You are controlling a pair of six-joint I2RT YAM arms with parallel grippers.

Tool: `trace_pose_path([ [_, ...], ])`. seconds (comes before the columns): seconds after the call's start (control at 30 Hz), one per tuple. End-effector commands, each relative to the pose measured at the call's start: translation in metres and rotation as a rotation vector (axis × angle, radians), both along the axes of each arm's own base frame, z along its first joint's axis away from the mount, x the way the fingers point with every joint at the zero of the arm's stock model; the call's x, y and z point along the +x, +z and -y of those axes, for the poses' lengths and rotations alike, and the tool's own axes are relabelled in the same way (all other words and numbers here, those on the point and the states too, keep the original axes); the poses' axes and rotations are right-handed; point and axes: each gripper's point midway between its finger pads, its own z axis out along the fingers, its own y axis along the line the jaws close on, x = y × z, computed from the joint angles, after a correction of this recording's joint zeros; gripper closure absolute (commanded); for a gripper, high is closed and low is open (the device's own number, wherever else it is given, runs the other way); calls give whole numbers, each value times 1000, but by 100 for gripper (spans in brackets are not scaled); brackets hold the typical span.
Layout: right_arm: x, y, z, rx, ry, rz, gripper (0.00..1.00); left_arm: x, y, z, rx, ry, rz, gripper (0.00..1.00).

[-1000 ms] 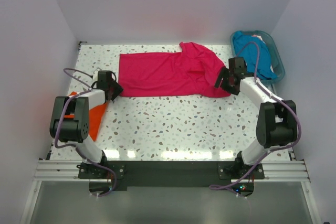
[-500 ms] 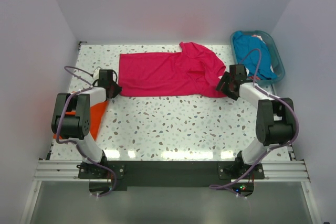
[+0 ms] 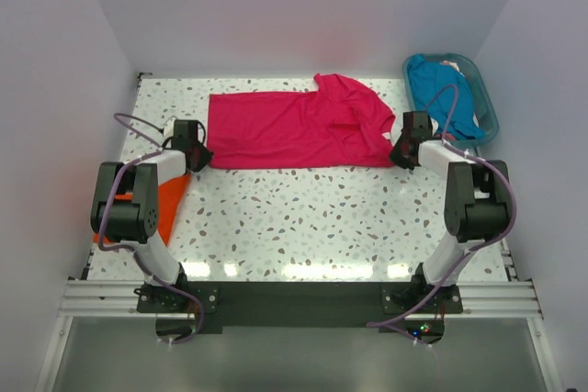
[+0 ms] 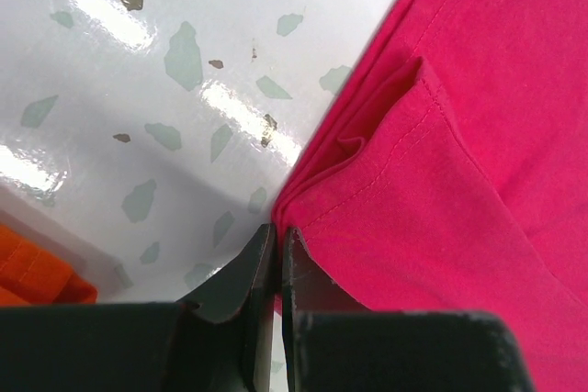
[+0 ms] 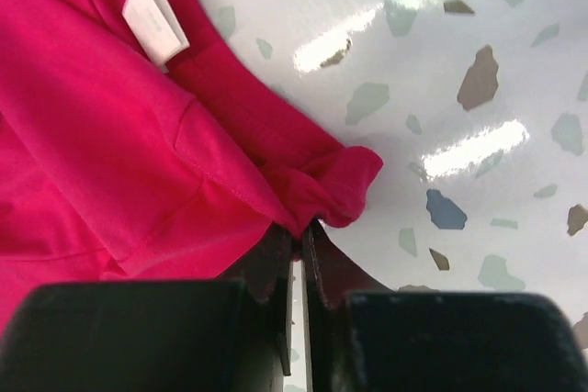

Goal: Fold and stack the t-shirts
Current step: Fold the tshirt

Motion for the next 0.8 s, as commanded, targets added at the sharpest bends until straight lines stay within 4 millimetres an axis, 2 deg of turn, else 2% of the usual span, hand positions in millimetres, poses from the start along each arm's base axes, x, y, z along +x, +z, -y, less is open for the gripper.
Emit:
trace_pose_path([
  [0.0, 22, 28, 14, -33, -39, 70, 98, -8, 3, -9, 71, -6, -42, 100],
  [0.03, 24, 40, 17, -36, -42, 90, 100, -8, 8, -10, 75, -6, -38, 100],
  [0.13, 12, 56, 24, -54, -40, 81, 100, -11, 18, -13, 92, -6, -30, 100],
  [0.17, 9, 59, 24, -51, -37, 83, 100, -14, 18, -15, 98, -5, -34, 100],
  [0.27, -6, 69, 42, -35, -73, 91, 100, -20, 29, -18, 114, -3, -21, 100],
  [0.33, -18, 68, 45, -24, -79, 78, 100, -25, 37, -22, 120, 3, -14, 100],
  [0.4, -26, 75, 46, 8, -83, 98, 100, -32, 44, -23, 124, 2, -6, 100],
  [0.43, -34, 72, 47, 22, -92, 87, 100, -37, 44, -23, 124, 2, -12, 100],
  [0.47, -38, 77, 46, 40, -89, 100, 100, -45, 40, -22, 116, -3, -21, 100],
  [0.53, -52, 72, 45, 62, -87, 76, 100, -53, 47, -22, 112, -3, 1, 100],
  [0.57, -57, 71, 43, 84, -86, 72, 100, -65, 39, -20, 104, -10, -22, 100],
  [0.6, -61, 76, 41, 95, -82, 85, 100, -69, 45, -19, 97, -10, -2, 100],
  [0.63, -73, 67, 41, 102, -84, 56, 100, -75, 43, -19, 92, -10, -5, 100],
  [0.67, -81, 66, 45, 104, -105, 51, 100, -90, 31, -17, 79, -11, -33, 100],
  [0.7, -87, 72, 40, 138, -91, 75, 100, -94, 36, -16, 74, -14, -7, 100],
  [0.73, -102, 61, 36, 161, -94, 47, 100, -101, 34, -15, 68, -17, -7, 100],
  [0.77, -111, 59, 38, 174, -109, 47, 100, -115, 22, -14, 56, -15, -36, 100],
])
